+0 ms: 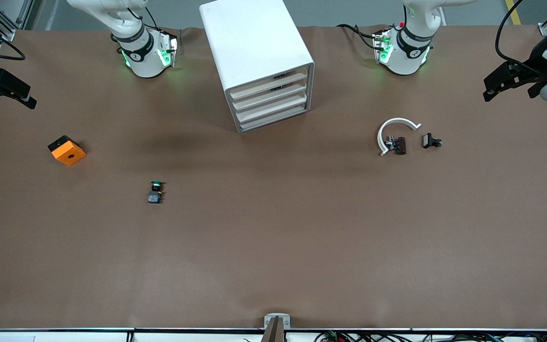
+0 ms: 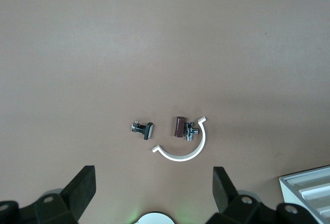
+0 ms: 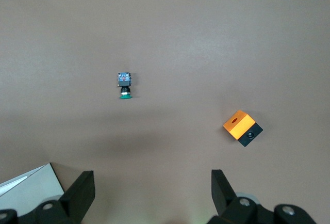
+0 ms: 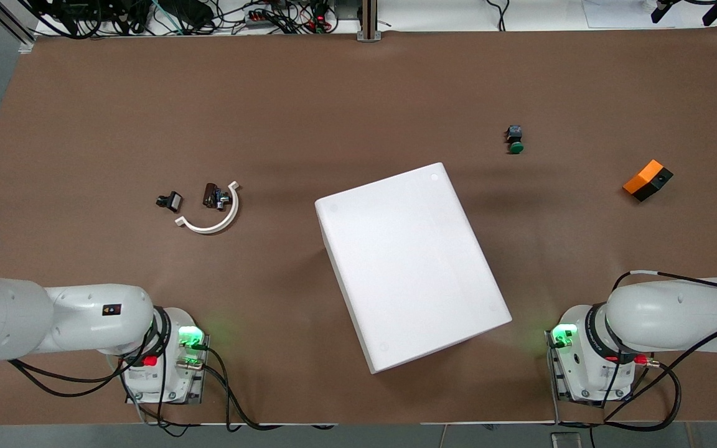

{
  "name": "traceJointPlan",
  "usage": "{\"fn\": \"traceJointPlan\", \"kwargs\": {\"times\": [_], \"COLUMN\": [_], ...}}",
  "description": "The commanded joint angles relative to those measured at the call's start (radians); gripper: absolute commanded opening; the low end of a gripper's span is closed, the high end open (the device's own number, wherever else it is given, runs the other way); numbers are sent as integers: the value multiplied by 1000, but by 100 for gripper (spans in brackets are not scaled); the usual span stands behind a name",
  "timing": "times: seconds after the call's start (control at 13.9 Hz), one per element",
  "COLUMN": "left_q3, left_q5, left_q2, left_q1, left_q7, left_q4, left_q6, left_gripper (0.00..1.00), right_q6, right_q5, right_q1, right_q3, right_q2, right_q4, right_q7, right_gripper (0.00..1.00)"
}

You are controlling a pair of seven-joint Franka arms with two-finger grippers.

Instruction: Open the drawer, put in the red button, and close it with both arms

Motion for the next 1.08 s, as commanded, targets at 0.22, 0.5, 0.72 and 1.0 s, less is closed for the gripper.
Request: {"fn": "traceJointPlan", "kwargs": {"times": [0.22, 0.5, 0.72, 1.0], "left_q3": [11, 12, 12, 12], "left_q5": [-5, 3, 2, 3], "left_q2": [40, 57, 58, 58], "left_q1": [-2, -2, -1, 4], "left_q7": [53, 49, 39, 39], "left_q4": [54, 76, 74, 74], "left_q6": [4, 1, -6, -20], "left_gripper": [100, 100, 100, 100], "right_q6": [10, 16, 20, 20], "right_q5": [-53, -53, -53, -53], "right_q1": [-13, -6, -5, -2], "right_q3": [17, 18, 20, 18], "right_q2": [-26, -26, -28, -28], "right_q4": [-21, -21, -21, -21], "right_q7": [-10, -10, -10, -11], "right_gripper": [100, 100, 100, 100]}}
